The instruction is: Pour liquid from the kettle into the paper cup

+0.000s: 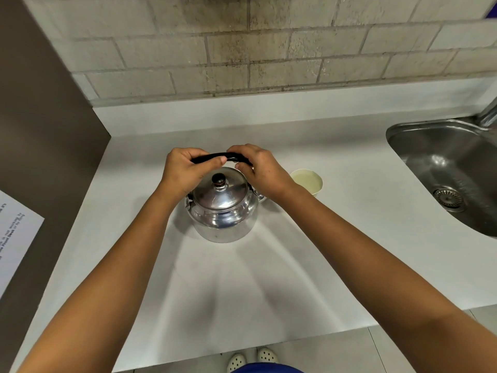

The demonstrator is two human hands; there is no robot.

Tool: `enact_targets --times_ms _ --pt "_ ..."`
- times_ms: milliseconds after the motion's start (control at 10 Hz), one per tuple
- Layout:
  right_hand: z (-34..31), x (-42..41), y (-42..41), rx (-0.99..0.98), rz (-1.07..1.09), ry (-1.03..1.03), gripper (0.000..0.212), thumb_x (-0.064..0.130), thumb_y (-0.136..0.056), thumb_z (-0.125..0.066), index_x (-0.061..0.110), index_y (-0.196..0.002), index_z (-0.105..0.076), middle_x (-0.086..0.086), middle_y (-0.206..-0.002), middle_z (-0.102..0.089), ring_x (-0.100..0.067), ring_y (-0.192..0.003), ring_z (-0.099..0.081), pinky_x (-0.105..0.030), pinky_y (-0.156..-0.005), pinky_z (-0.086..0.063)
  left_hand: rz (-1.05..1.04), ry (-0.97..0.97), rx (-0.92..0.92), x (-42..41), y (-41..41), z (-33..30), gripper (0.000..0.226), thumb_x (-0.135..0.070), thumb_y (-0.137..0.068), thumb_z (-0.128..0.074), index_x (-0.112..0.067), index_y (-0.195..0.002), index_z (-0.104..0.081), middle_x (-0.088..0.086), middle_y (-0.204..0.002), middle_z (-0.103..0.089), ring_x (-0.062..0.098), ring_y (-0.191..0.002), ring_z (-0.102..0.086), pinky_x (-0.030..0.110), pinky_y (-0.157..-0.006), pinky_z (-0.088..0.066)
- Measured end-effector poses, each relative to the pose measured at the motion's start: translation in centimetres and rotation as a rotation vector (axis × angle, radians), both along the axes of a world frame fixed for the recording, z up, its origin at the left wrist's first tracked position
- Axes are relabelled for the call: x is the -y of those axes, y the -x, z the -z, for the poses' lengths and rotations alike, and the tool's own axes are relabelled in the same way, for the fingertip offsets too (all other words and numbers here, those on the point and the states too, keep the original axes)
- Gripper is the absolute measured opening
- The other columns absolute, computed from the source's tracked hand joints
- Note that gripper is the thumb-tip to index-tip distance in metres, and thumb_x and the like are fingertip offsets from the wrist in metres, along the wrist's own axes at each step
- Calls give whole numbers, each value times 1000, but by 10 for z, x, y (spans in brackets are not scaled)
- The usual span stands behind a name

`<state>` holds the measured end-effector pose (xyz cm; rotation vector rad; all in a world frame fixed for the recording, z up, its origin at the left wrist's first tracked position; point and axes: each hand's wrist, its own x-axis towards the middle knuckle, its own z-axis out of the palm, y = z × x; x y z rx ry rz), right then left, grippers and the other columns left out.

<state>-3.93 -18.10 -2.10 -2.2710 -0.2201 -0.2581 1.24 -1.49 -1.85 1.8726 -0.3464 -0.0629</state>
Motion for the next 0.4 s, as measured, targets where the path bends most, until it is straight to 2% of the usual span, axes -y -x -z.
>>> enact_targets --times_ms 100,200,300,400 --pt "0 0 1 -18 19 10 33 4 -88 -52 9 -121 -54 -17 -112 -62 -28 -101 -59 -33 -87 -47 -26 -109 24 -2 0 -1 18 -44 -64 -73 -28 -73 -71 -6 -69 -68 8 -67 -61 25 -66 -48" --pt "2 3 3 -55 15 40 38 9 -88 -55 11 -126 -49 -16 -117 -60 -27 -105 -57 -28 -86 -43 -34 -254 81 -3 1 -3 32 -55 -66 -65 -32 -89 -71 -6 -89 -70 13 -85 -64 29 -78 -49" --pt "-5 10 6 -62 12 75 51 20 -88 -59 17 -135 -38 -14 -129 -51 -25 -116 -51 -27 -90 -39 -36 -394 149 5 -1 -22 50 -62 -72 -54 -33 -112 -62 -3 -111 -62 19 -99 -58 34 -87 -46" --pt "-17 14 4 -42 52 141 54 26 -89 -58 18 -137 -35 -14 -136 -46 -28 -122 -46 -34 -98 -40 -24 -448 135 13 -5 -43 51 -59 -75 -53 -30 -118 -58 1 -121 -58 22 -109 -55 30 -88 -40"
